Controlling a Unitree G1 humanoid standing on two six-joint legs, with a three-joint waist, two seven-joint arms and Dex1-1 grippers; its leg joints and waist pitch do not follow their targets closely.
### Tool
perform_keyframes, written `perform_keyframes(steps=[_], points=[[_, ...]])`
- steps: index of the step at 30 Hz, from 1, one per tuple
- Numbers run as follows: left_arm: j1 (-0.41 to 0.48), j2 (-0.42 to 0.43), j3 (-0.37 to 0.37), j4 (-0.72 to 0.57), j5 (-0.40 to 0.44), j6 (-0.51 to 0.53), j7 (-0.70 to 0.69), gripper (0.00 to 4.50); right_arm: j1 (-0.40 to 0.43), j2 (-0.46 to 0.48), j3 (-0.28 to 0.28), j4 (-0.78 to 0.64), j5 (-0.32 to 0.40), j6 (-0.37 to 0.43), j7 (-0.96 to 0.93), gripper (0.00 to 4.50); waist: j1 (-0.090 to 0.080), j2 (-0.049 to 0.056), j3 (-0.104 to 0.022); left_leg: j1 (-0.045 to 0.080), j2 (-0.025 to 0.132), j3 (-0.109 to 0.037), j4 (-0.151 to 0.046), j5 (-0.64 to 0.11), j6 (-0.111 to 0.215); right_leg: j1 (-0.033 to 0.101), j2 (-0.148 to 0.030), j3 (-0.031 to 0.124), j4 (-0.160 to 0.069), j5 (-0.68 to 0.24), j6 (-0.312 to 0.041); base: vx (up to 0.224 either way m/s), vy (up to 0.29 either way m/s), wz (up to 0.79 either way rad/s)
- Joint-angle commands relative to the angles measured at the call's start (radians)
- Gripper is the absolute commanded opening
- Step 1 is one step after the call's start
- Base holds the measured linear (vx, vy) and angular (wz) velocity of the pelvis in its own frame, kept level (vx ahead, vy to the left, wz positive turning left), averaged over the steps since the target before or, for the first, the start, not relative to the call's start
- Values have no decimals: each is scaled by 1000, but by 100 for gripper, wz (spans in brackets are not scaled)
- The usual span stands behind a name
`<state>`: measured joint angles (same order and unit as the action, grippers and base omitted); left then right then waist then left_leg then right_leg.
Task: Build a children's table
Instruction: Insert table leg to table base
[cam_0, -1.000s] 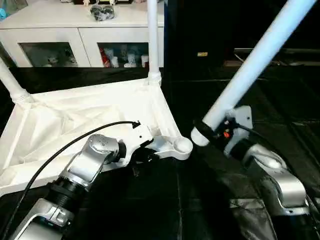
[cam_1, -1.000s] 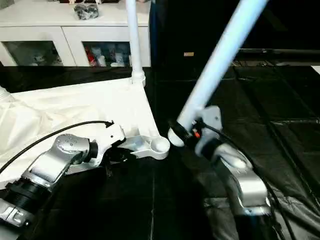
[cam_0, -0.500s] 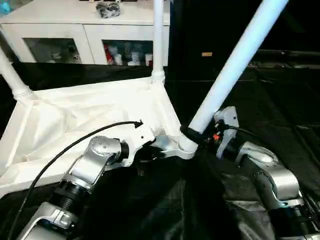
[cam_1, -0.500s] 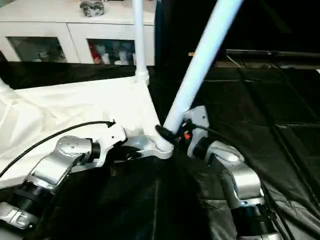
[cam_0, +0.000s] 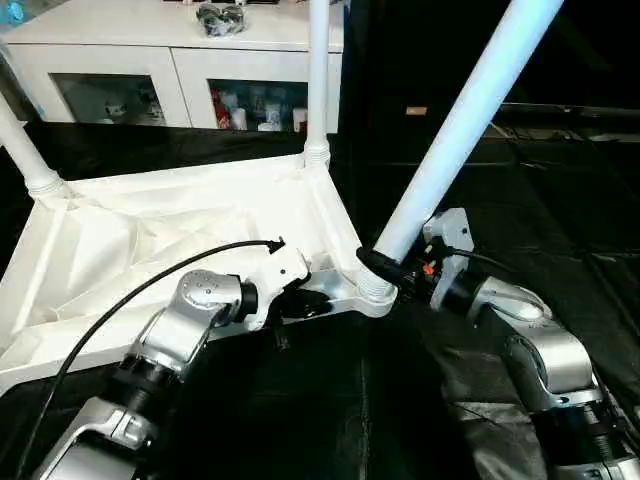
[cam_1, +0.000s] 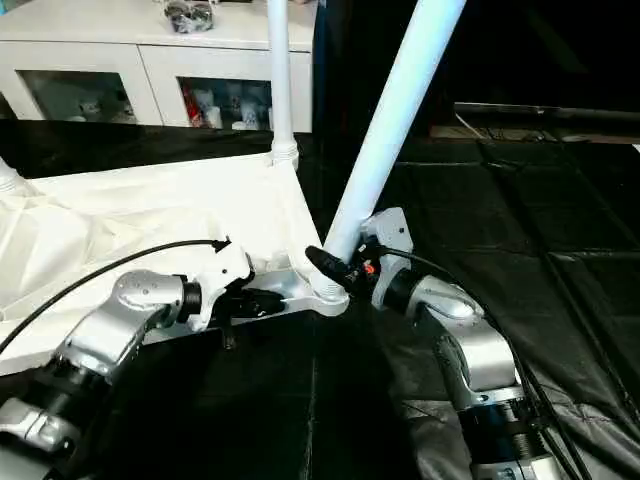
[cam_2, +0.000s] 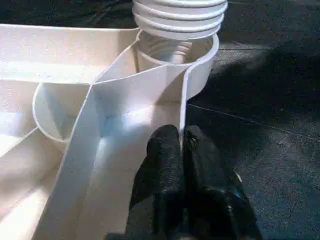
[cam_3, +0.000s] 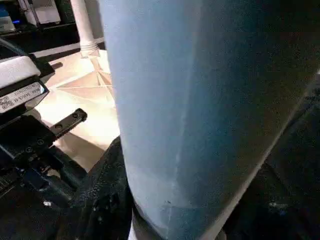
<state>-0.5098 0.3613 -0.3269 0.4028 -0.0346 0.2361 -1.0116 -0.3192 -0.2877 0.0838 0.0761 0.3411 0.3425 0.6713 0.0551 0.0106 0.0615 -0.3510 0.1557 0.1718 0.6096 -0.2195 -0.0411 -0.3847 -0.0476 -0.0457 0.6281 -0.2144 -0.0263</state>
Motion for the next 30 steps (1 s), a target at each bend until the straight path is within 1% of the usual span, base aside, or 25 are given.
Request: perform_keyframes(steps=[1, 4, 5, 6, 10, 11, 12, 13, 14, 15, 16, 17, 18, 19, 20, 22, 24, 25, 26, 27, 28, 29, 30], points=[[4, 17, -18, 56, 41, 21, 15, 0, -22, 4, -19, 7, -6, -31, 2, 192, 6, -9, -61, -4, 71, -26, -73, -79, 43, 47, -107, 60, -82, -150, -210, 0, 0, 0], [-3, 18, -24, 66, 48, 17, 9, 0, -27, 5, -16, 16, -8, -40, 8, 192, 6, -9, -60, -5, 71, -27, -74, -94, 39, 49, -109, 60, -85, -173, -210, 0, 0, 0], [-9, 18, -25, 72, 50, 16, 3, 0, -34, -1, -12, 21, -3, -16, 18, 192, 5, -10, -59, -4, 71, -27, -74, -98, 38, 49, -108, 60, -86, -184, -208, 0, 0, 0], [-14, 21, -31, 77, 56, 9, -6, 0, -39, -2, -13, 26, -7, -16, 16, 192, 5, -10, -59, -3, 71, -27, -75, -100, 38, 48, -107, 60, -86, -189, -208, 0, 0, 0], [-20, 30, -46, 83, 67, -3, -21, 0, -48, -10, -1, 46, -25, -49, 33, 192, 5, -9, -60, -3, 72, -27, -75, -96, 36, 47, -107, 61, -85, -186, -207, 0, 0, 0], [-25, 35, -55, 91, 72, -16, -27, 0, -55, -7, 0, 69, -37, -84, 31, 192, 5, -8, -61, -3, 72, -26, -74, -93, 36, 47, -109, 61, -85, -176, -209, 0, 0, 0], [-25, 35, -55, 92, 73, -19, -26, 0, -57, -8, 0, 72, -37, -80, 30, 192, 6, -8, -61, -3, 72, -27, -74, -89, 36, 48, -109, 60, -84, -168, -212, 0, 0, 0], [-26, 33, -54, 93, 78, -40, -14, 0, -62, -24, 9, 61, -15, 25, 38, 192, 6, -11, -61, -4, 72, -26, -74, -86, 37, 48, -108, 60, -84, -160, -214, 0, 0, 0], [-27, 30, -49, 95, 76, -43, -7, 0, -65, -29, 13, 61, -15, 33, 44, 192, 6, -10, -61, -4, 72, -27, -74, -77, 45, 51, -107, 60, -82, -136, -220, 0, 0, 0], [-27, 28, -48, 96, 76, -43, -4, 0, -65, -30, 15, 62, -16, 32, 46, 192, 6, -11, -61, -4, 72, -27, -74, -79, 45, 51, -106, 59, -82, -137, -221, 0, 0, 0], [-28, 25, -44, 97, 69, -34, -7, 0, -65, -33, 19, 65, -20, 21, 54, 192, 6, -14, -60, -3, 72, -26, -75, -92, 43, 50, -108, 59, -84, -156, -219, 0, 0, 0], [-29, 23, -42, 99, 67, -32, -8, 0, -65, -34, 21, 67, -22, 19, 58, 192, 7, -14, -60, -4, 72, -26, -74, -97, 41, 50, -110, 59, -85, -169, -218, 0, 0, 0], [-32, 21, -38, 100, 56, -15, -22, 28, -64, -37, 25, 70, -24, 18, 65, 192, 8, -16, -59, -4, 72, -26, -74, -103, 39, 50, -110, 60, -87, -192, -212, 0, 0, 0], [-33, 20, -36, 98, 50, -9, -31, 44, -61, -37, 29, 70, -23, 21, 70, 192, 8, -16, -58, -2, 73, -26, -75, -107, 38, 48, -111, 60, -89, -210, -210, 0, 0, 0], [-34, 21, -36, 97, 50, -10, -33, 55, -60, -36, 30, 70, -23, 22, 73, 192, 8, -15, -58, -3, 73, -27, -76, -107, 36, 48, -110, 60, -89, -219, -206, 0, 0, 0], [-36, 20, -36, 100, 58, -15, -16, 61, -57, -32, 33, 72, -24, 23, 75, 192, 7, -14, -59, -3, 74, -27, -76, -103, 35, 47, -110, 60, -87, -206, -206, 0, 0, 0], [-40, 19, -38, 110, 66, -33, -1, 80, -57, -28, 32, 79, -26, 21, 77, 192, 8, -15, -59, -4, 73, -27, -75, -99, 39, 48, -111, 60, -87, -194, -208, 0, 0, 0], [-42, 17, -35, 115, 59, -27, -8, 83, -57, -27, 31, 82, -28, 19, 76, 192, 9, -13, -60, -3, 73, -27, -75, -95, 38, 47, -110, 60, -86, -187, -210, 0, 0, 0], [-46, 16, -32, 122, 56, -26, -14, 83, -59, -26, 30, 80, -29, 25, 75, 192, 9, -14, -59, -3, 72, -26, -75, -100, 38, 47, -110, 60, -88, -192, -210, 0, 0, 0], [-48, 16, -31, 124, 55, -27, -15, 83, -59, -27, 30, 79, -29, 28, 75, 192, 9, -11, -59, -2, 73, -27, -76, -102, 36, 47, -110, 60, -87, -196, -210, 0, 0, 0], [-52, 16, -29, 129, 56, -27, -13, 83, -60, -27, 29, 79, -30, 29, 75, 192, 9, -12, -59, -3, 73, -28, -76, -104, 35, 47, -109, 60, -88, -197, -209, 0, 0, 0], [-55, 15, -26, 133, 55, -25, -12, 60, -61, -27, 27, 80, -28, 27, 75, 192, 8, -12, -59, -3, 74, -28, -77, -107, 34, 47, -110, 60, -88, -198, -209, 0, 0, 0], [-57, 13, -23, 135, 52, -24, -12, 52, -62, -27, 24, 82, -26, 27, 74, 192, 8, -13, -58, -3, 73, -27, -77, -111, 33, 47, -110, 60, -88, -203, -209, 0, 0, 0]])
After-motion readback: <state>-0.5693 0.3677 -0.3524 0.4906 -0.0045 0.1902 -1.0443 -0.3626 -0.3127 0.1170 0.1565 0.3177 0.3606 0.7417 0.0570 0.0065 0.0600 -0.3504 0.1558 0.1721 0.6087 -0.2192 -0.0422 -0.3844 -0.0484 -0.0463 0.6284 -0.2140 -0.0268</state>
